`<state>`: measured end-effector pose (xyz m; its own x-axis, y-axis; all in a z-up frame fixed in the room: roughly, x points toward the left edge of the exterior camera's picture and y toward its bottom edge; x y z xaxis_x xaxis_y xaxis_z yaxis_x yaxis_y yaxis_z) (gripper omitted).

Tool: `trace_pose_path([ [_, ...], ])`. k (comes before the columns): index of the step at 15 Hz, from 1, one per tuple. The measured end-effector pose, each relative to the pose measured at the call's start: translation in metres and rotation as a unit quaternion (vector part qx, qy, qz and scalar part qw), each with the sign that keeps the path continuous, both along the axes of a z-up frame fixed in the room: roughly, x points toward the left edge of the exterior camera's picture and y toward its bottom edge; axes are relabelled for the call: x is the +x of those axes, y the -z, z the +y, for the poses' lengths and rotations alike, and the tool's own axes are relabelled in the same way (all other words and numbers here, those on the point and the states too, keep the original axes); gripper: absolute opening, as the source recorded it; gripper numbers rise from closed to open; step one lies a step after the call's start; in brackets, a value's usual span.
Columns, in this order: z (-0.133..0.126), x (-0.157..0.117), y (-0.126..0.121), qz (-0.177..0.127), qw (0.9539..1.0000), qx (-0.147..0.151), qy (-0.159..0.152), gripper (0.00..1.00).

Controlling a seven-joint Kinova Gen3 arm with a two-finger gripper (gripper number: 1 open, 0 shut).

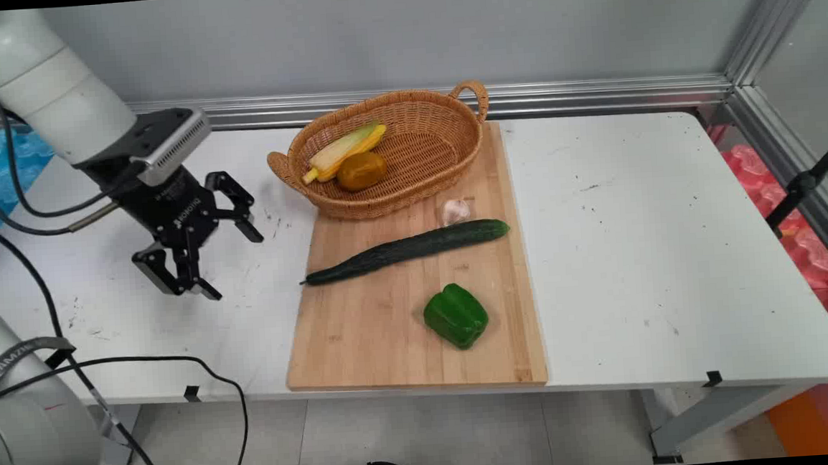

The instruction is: Pick up the potato from the vegetable basket

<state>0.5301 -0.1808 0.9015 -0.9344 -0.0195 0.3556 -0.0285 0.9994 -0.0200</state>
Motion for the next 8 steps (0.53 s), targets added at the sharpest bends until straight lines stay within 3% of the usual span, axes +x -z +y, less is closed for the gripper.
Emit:
trace_pose_path([
  [3,-0.002,0.008,-0.003,0.0,0.9997,-0.005,-0.022,1.0],
  [8,-0.023,0.016,-0.012,0.012,0.9947,-0.024,-0.099,1.0],
])
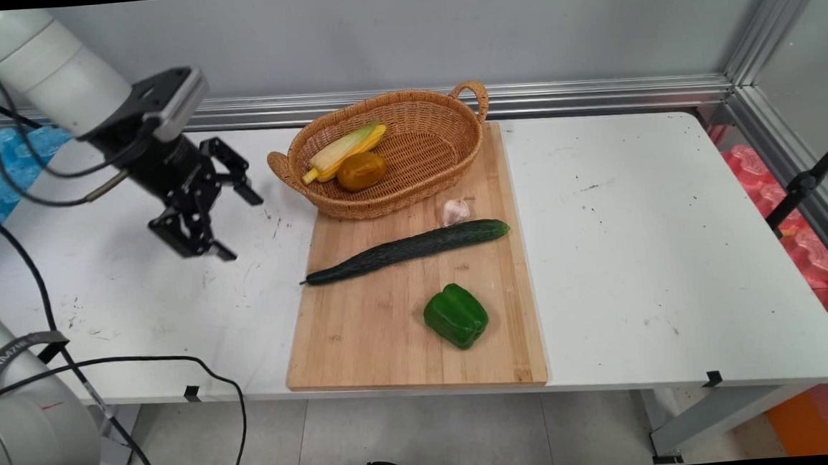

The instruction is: Pick up the potato from the vegetable basket

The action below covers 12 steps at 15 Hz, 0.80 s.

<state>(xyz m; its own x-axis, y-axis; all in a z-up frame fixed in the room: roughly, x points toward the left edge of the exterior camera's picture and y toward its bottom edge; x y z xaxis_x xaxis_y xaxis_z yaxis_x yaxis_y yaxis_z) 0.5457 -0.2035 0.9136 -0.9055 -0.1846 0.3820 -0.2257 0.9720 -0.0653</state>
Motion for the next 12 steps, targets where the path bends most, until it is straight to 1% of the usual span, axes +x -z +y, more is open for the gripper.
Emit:
trace_pose_path([
  [2,-0.013,0.0,-0.004,0.006,0.9993,-0.01,-0.036,1.0],
  [3,-0.017,0.0,-0.005,0.008,0.9988,-0.012,-0.048,1.0],
  [5,-0.03,0.0,-0.007,0.012,0.9959,-0.021,-0.087,1.0],
  [6,-0.034,-0.001,-0.007,0.013,0.9946,-0.024,-0.1,1.0],
  [8,-0.044,-0.002,-0.008,0.019,0.9904,-0.03,-0.133,1.0],
  [9,-0.051,-0.004,-0.008,0.023,0.9873,-0.034,-0.153,1.0],
  [10,-0.055,-0.005,-0.008,0.026,0.985,-0.035,-0.167,1.0],
  [11,-0.062,-0.008,-0.007,0.031,0.9813,-0.036,-0.186,1.0],
  [12,-0.067,-0.011,-0.006,0.034,0.9787,-0.037,-0.199,1.0],
])
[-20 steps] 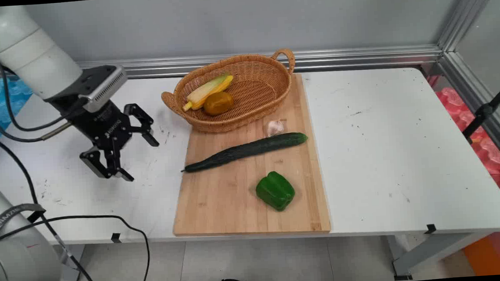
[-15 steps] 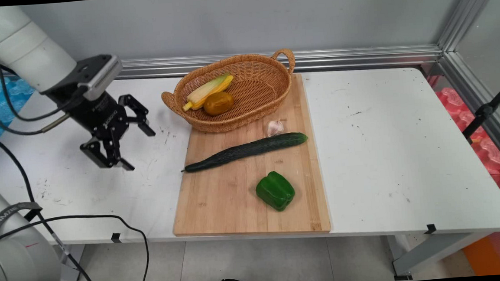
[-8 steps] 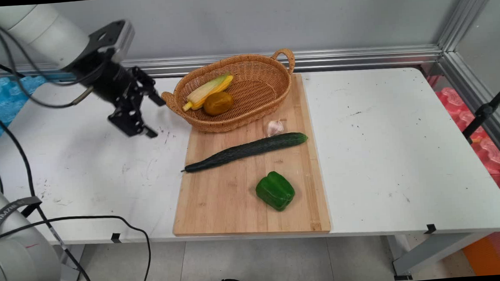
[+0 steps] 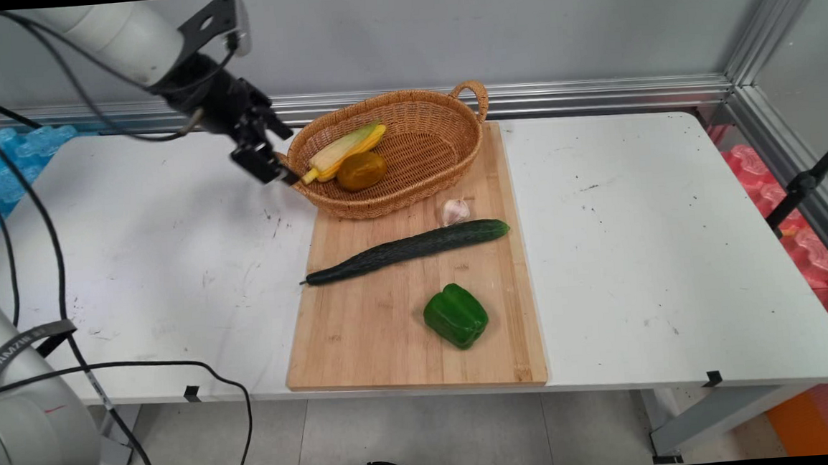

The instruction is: Pick up the potato from the vegetable basket

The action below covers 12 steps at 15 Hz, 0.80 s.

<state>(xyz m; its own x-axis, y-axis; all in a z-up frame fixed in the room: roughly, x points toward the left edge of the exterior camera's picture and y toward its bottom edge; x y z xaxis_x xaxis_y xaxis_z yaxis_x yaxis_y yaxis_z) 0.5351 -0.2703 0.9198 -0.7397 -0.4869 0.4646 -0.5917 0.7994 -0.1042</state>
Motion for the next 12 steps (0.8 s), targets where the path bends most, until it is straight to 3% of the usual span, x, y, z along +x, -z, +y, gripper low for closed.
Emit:
trace_pose_path([
  [7,-0.042,-0.021,0.021,0.012,0.9954,0.001,-0.095,1.0],
  [12,-0.069,-0.036,0.049,-0.007,0.994,0.01,-0.108,1.0],
])
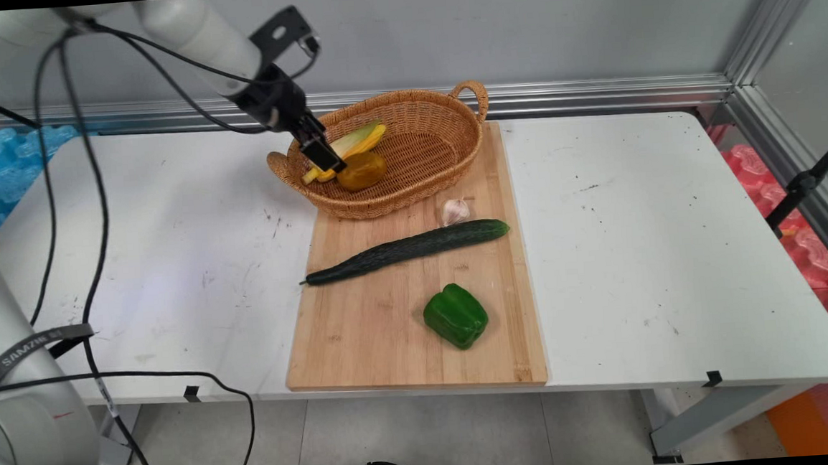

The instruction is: Pick up the potato from the vegetable basket, then place the picked object on the cutting board

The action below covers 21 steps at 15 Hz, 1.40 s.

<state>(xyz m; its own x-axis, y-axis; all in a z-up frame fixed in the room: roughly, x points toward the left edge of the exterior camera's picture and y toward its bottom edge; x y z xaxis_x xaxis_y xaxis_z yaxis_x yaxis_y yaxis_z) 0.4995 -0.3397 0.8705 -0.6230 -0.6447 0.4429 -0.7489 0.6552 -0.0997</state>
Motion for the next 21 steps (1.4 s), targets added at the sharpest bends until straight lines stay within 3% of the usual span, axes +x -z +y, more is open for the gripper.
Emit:
trace_pose_path([
  [8,-0.048,-0.032,0.058,-0.02,0.9996,0.022,-0.002,1.0],
  [13,-0.063,-0.046,0.075,-0.024,0.9992,0.03,0.009,1.0],
  [14,-0.065,-0.047,0.076,-0.025,0.9991,0.031,0.012,0.0],
  [21,-0.069,-0.046,0.062,-0.036,0.9985,0.032,0.028,0.0],
])
